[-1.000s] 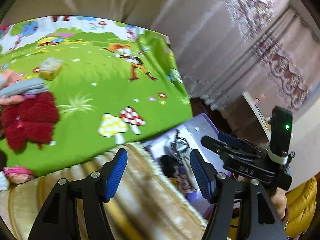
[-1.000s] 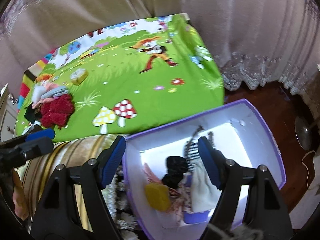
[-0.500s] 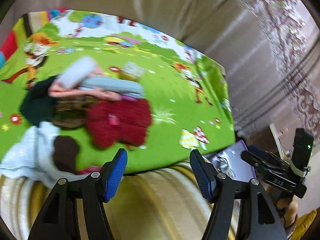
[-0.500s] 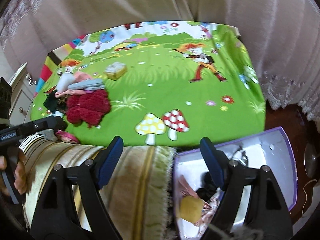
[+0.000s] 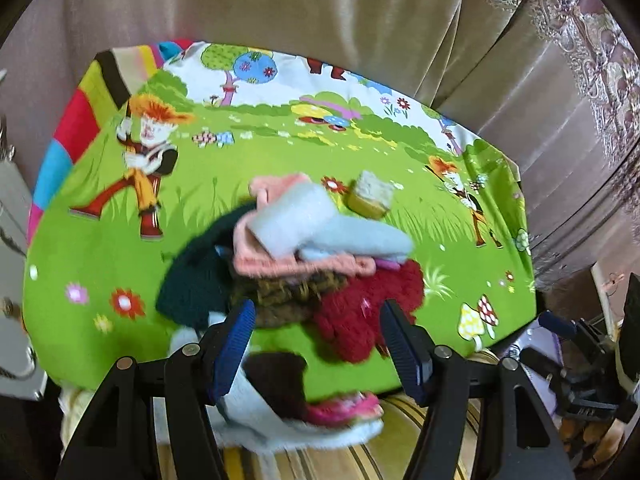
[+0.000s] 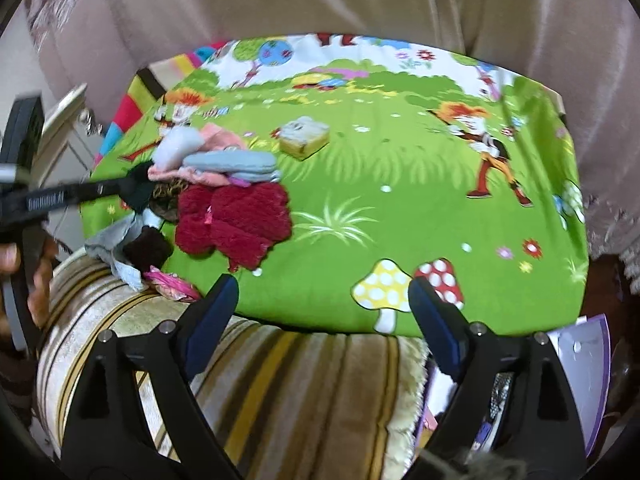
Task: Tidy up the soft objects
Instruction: 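Move both open tools back over the pile of soft items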
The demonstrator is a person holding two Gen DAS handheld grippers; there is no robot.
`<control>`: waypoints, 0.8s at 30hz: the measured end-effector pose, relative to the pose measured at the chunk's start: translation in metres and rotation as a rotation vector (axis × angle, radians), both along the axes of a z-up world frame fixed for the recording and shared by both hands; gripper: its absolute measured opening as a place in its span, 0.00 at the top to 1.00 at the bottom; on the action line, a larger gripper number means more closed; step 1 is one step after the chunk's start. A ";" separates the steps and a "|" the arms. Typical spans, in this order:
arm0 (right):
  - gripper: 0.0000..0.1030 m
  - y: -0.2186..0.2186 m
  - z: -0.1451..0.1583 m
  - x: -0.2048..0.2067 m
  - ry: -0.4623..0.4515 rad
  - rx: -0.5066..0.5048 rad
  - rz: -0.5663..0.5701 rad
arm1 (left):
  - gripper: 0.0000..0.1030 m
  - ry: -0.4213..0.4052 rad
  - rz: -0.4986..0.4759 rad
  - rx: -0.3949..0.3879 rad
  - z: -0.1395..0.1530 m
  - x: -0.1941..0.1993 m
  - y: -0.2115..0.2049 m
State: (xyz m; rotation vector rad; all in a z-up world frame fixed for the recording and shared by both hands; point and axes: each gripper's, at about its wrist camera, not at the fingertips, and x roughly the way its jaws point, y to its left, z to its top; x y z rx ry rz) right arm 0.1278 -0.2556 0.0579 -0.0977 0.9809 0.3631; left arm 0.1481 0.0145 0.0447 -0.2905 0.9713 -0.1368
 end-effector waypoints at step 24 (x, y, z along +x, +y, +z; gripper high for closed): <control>0.12 0.109 -0.034 0.039 0.006 -0.144 0.301 | 0.54 -0.007 -0.003 0.152 -0.024 0.070 0.001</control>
